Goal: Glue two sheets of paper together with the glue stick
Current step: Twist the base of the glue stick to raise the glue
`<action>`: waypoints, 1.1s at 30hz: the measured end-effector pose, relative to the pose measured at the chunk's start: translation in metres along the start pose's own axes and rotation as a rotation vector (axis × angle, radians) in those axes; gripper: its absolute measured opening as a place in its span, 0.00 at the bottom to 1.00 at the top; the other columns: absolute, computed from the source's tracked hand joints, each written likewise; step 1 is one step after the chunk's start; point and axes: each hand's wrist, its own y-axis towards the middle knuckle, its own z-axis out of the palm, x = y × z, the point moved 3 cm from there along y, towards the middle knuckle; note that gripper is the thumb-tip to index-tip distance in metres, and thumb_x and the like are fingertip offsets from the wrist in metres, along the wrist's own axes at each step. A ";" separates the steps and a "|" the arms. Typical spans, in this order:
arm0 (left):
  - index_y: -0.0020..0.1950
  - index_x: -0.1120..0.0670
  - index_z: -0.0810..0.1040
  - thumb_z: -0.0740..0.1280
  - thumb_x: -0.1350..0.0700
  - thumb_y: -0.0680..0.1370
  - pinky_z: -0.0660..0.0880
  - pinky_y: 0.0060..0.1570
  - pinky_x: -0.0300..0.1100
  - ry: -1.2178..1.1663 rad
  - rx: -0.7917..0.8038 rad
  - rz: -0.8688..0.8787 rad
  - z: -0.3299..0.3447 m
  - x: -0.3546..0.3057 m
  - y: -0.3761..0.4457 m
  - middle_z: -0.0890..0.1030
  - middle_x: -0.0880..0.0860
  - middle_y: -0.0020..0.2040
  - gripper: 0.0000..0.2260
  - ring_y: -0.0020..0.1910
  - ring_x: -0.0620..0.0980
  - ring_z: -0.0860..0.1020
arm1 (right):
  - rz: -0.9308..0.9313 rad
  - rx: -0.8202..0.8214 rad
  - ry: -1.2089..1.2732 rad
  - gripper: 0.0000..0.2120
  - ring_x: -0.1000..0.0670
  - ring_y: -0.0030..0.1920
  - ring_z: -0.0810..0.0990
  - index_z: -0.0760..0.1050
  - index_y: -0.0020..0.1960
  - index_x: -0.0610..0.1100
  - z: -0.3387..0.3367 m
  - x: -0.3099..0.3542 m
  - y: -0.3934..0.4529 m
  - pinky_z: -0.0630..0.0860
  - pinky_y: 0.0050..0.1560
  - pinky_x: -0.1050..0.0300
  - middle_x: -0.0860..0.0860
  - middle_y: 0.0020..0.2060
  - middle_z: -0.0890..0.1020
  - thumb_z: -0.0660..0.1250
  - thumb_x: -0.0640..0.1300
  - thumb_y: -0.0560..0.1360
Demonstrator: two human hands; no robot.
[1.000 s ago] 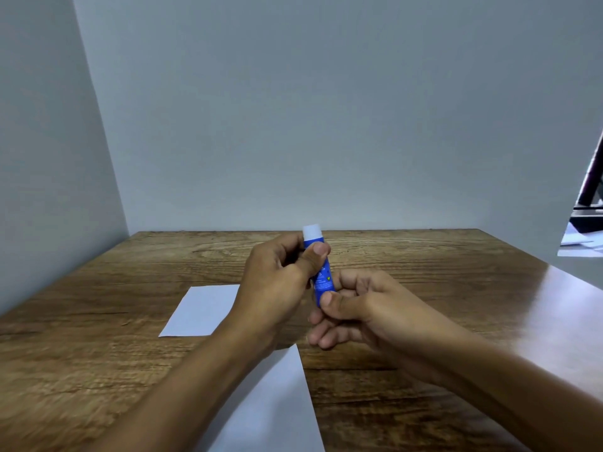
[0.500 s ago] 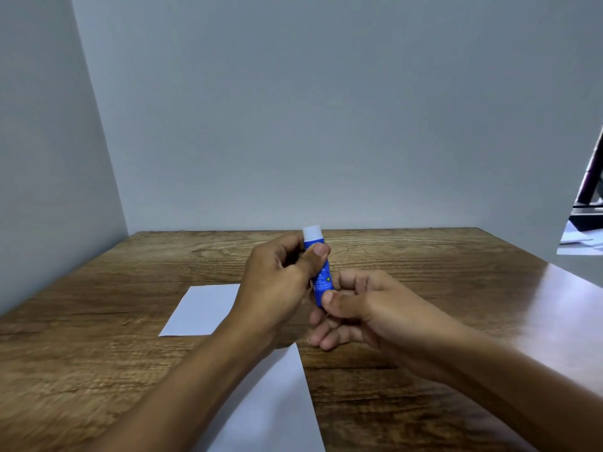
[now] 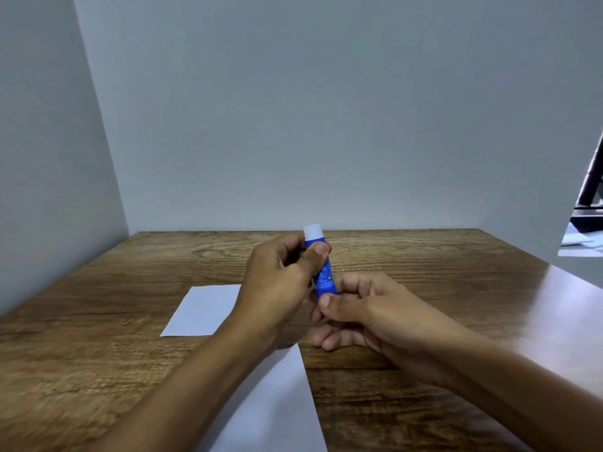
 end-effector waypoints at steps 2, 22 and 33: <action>0.40 0.61 0.78 0.65 0.57 0.73 0.68 0.30 0.35 0.011 -0.002 0.003 -0.001 0.000 0.000 0.74 0.54 0.32 0.07 0.27 0.43 0.69 | -0.010 -0.048 0.000 0.04 0.49 0.30 0.81 0.72 0.44 0.38 0.000 -0.001 0.001 0.79 0.35 0.60 0.44 0.32 0.79 0.67 0.36 0.72; 0.38 0.59 0.78 0.66 0.57 0.73 0.69 0.29 0.34 -0.015 0.014 -0.007 0.001 0.002 -0.001 0.76 0.53 0.31 0.06 0.27 0.42 0.71 | -0.076 -0.060 -0.117 0.05 0.50 0.30 0.80 0.75 0.42 0.41 0.000 0.007 -0.001 0.78 0.33 0.62 0.42 0.34 0.77 0.63 0.33 0.74; 0.38 0.58 0.79 0.66 0.57 0.73 0.69 0.31 0.35 0.001 0.017 -0.010 0.001 0.004 0.000 0.77 0.54 0.34 0.06 0.29 0.43 0.71 | -0.070 -0.102 -0.153 0.04 0.50 0.28 0.80 0.75 0.41 0.39 0.000 0.010 -0.002 0.77 0.33 0.61 0.40 0.32 0.77 0.64 0.33 0.73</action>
